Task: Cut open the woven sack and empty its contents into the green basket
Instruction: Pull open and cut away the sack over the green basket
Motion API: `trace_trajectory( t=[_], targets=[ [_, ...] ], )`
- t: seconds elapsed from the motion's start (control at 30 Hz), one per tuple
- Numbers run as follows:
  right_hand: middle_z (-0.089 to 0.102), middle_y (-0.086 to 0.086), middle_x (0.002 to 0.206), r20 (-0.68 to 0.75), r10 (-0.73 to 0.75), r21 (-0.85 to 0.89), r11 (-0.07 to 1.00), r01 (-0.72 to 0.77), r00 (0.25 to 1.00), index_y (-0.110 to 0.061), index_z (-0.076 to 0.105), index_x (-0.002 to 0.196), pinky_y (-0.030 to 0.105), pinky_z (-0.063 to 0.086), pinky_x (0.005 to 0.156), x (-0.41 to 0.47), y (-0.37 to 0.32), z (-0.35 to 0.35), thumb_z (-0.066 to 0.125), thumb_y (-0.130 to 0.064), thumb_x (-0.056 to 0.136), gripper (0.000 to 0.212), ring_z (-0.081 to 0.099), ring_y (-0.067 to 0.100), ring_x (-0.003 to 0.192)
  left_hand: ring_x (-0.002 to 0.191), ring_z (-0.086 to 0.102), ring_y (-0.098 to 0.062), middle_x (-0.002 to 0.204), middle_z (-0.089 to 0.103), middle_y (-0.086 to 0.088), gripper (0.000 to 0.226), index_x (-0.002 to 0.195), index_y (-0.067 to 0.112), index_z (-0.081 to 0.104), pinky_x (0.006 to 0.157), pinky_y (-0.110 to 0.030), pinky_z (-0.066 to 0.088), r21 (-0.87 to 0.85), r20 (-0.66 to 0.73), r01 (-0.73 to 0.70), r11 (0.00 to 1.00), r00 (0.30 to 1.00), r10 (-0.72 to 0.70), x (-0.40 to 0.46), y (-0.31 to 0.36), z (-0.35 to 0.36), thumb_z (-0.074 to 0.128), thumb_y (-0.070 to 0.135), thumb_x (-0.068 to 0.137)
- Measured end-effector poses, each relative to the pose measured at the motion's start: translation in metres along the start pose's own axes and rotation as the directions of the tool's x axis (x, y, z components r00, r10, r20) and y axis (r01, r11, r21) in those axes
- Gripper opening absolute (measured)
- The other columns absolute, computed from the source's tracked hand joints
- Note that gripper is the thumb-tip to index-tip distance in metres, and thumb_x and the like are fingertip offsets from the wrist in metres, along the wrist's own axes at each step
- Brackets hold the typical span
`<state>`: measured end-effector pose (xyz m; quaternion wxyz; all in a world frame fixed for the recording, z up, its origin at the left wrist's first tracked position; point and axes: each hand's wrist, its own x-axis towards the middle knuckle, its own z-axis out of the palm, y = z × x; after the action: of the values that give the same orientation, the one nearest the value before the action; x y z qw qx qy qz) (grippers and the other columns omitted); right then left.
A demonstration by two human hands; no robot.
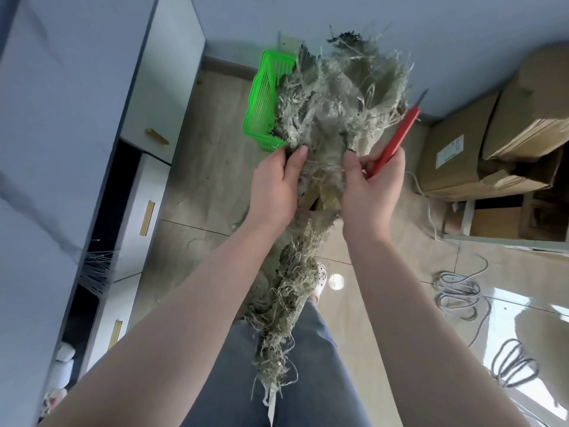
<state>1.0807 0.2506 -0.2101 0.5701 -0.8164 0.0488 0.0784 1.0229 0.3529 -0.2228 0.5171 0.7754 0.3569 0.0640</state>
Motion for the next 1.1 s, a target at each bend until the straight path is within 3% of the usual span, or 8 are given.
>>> trace_trajectory(
  t=[0.13, 0.2, 0.27, 0.4, 0.47, 0.6, 0.97, 1.1],
  targets=[
    [0.039, -0.010, 0.072, 0.052, 0.008, -0.061, 0.998, -0.005, 0.999, -0.018, 0.039, 0.086, 0.014, 0.038, 0.061, 0.010, 0.002, -0.011, 0.064, -0.013, 0.089, 0.026, 0.037, -0.001, 0.058, 0.042, 0.045, -0.002, 0.056, 0.045, -0.002, 0.038, 0.080, 0.008, 0.049, 0.042, -0.015, 0.034, -0.058, 0.072, 0.087, 0.994, 0.994, -0.083, -0.001, -0.007, -0.004, 0.043, 0.040, 0.101],
    [0.040, -0.011, 0.073, 0.092, -0.001, -0.114, 0.993, 0.011, 0.996, -0.016, 0.039, 0.089, 0.011, 0.037, 0.059, 0.010, -0.001, -0.011, 0.064, -0.018, 0.091, 0.025, 0.039, -0.004, 0.056, 0.059, 0.059, -0.009, 0.070, 0.061, -0.009, 0.039, 0.091, 0.008, 0.057, 0.055, -0.025, 0.049, -0.127, 0.086, 0.108, 0.986, 0.991, -0.098, 0.000, -0.005, -0.003, 0.042, 0.043, 0.100],
    [0.044, -0.011, 0.074, 0.118, 0.053, -0.162, 0.986, -0.033, 0.992, -0.016, 0.040, 0.091, 0.016, 0.038, 0.058, 0.009, -0.003, -0.013, 0.060, -0.032, 0.094, 0.026, 0.041, -0.002, 0.058, 0.078, 0.064, -0.013, 0.085, 0.068, 0.000, 0.033, 0.098, 0.016, 0.059, 0.071, -0.029, 0.050, -0.169, 0.074, 0.126, 0.978, 0.991, -0.115, 0.001, -0.002, -0.003, 0.041, 0.043, 0.101],
    [0.052, 0.001, 0.078, 0.078, -0.039, -0.372, 0.926, 0.066, 0.996, -0.013, 0.045, 0.088, 0.032, 0.034, 0.057, 0.001, -0.015, -0.035, 0.033, -0.037, 0.103, 0.031, 0.047, 0.017, 0.066, 0.076, 0.060, -0.018, 0.084, 0.067, -0.006, 0.036, 0.097, 0.012, 0.059, 0.072, -0.032, 0.047, -0.190, 0.059, 0.129, 0.973, 0.991, -0.120, 0.001, 0.000, -0.004, 0.040, 0.042, 0.101],
    [0.049, -0.003, 0.068, 0.229, -0.052, -0.477, 0.865, 0.158, 0.972, -0.013, 0.049, 0.083, 0.030, 0.031, 0.050, -0.012, -0.028, -0.043, 0.032, -0.034, 0.104, 0.034, 0.042, 0.014, 0.057, 0.066, 0.053, -0.017, 0.074, 0.059, -0.007, 0.036, 0.090, 0.012, 0.058, 0.065, -0.033, 0.042, -0.233, 0.078, 0.151, 0.961, 0.988, -0.137, -0.002, 0.001, -0.004, 0.040, 0.041, 0.102],
    [0.045, -0.004, 0.059, 0.520, 0.185, -0.574, 0.798, 0.181, 0.834, -0.017, 0.049, 0.072, 0.025, 0.030, 0.044, -0.040, -0.032, -0.041, 0.034, -0.033, 0.103, 0.038, 0.040, 0.013, 0.049, 0.051, 0.039, -0.002, 0.061, 0.043, 0.011, 0.035, 0.071, 0.027, 0.043, 0.056, -0.021, 0.032, -0.215, 0.079, 0.155, 0.964, 0.987, -0.141, -0.005, 0.004, -0.004, 0.036, 0.039, 0.103],
    [0.050, 0.001, 0.066, 0.512, 0.340, -0.734, 0.650, 0.196, 0.789, -0.012, 0.056, 0.082, 0.033, 0.033, 0.054, -0.040, -0.025, -0.024, 0.031, -0.033, 0.102, 0.038, 0.050, 0.026, 0.067, 0.057, 0.046, -0.020, 0.063, 0.042, 0.007, 0.030, 0.089, 0.019, 0.049, 0.058, -0.038, 0.039, -0.074, 0.045, 0.011, 0.997, 0.999, -0.008, -0.007, -0.007, -0.016, 0.033, 0.040, 0.103],
    [0.049, 0.000, 0.067, 0.511, 0.337, -0.745, 0.632, 0.212, 0.791, -0.013, 0.055, 0.081, 0.033, 0.032, 0.056, -0.041, -0.028, -0.020, 0.030, -0.033, 0.102, 0.038, 0.050, 0.025, 0.067, 0.051, 0.041, -0.005, 0.059, 0.041, 0.008, 0.025, 0.088, 0.027, 0.047, 0.054, -0.024, 0.035, -0.048, 0.036, 0.001, 0.999, 0.999, 0.001, -0.009, -0.006, -0.017, 0.032, 0.040, 0.103]
  ],
)
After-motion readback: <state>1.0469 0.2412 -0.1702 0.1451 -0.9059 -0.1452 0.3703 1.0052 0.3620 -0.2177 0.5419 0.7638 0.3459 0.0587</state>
